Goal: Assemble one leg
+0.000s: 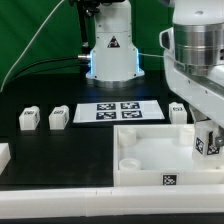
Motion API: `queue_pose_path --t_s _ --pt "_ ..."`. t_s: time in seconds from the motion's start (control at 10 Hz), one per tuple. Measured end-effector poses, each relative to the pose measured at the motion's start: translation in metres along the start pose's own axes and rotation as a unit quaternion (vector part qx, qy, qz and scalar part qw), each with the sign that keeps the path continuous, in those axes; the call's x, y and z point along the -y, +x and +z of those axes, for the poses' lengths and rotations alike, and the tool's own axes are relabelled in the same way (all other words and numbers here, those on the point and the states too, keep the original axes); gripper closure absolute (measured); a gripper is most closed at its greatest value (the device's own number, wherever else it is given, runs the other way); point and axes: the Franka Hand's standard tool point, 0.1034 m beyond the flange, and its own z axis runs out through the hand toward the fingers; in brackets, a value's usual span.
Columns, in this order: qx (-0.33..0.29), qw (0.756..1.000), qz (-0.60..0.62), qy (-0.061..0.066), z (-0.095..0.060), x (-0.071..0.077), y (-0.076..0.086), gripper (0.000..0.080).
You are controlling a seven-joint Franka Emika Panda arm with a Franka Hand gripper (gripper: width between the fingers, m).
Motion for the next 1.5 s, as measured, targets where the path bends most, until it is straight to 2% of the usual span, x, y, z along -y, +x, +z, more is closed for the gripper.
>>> queue_pose_path --t_s 0.2,0.3,0.4,0.5,0.7,0.8,0.9,1.1,1.3,1.4,1.5 --pt "0.001 1.0 0.003 0.001 0.0001 0.0001 0.0003 0.0508" --pt "0.001 1.0 -0.012 0.001 0.0001 0.0001 0.0001 0.0413" --pt "0.001 1.0 -0.031 0.001 0.0001 0.0001 -0.0001 0.0274" --pt "0.002 1.0 -0.03 0.001 0.0002 0.0001 -0.0008 0.0189" --pt "0.001 0.988 -0.153 0.0 0.0005 -0.0001 -0.0005 0.0157" --pt "0.002 0.977 -0.211 -0.007 0.0024 -0.0014 -0.0016 0.0152" --pt "0.001 0.956 -0.292 -0.015 0.0032 -0.0013 -0.0006 0.0152" --pt "0.0 0.916 -0.401 -0.021 0.0031 0.0007 0.0043 0.015" --pt "-0.006 0.853 -0.52 -0.031 0.0007 0.0015 0.0063 0.015" --pt "-0.005 0.84 -0.542 -0.031 -0.0002 0.0026 0.0053 0.015" --pt "-0.005 0.805 -0.593 -0.031 -0.0001 0.0028 0.006 0.015"
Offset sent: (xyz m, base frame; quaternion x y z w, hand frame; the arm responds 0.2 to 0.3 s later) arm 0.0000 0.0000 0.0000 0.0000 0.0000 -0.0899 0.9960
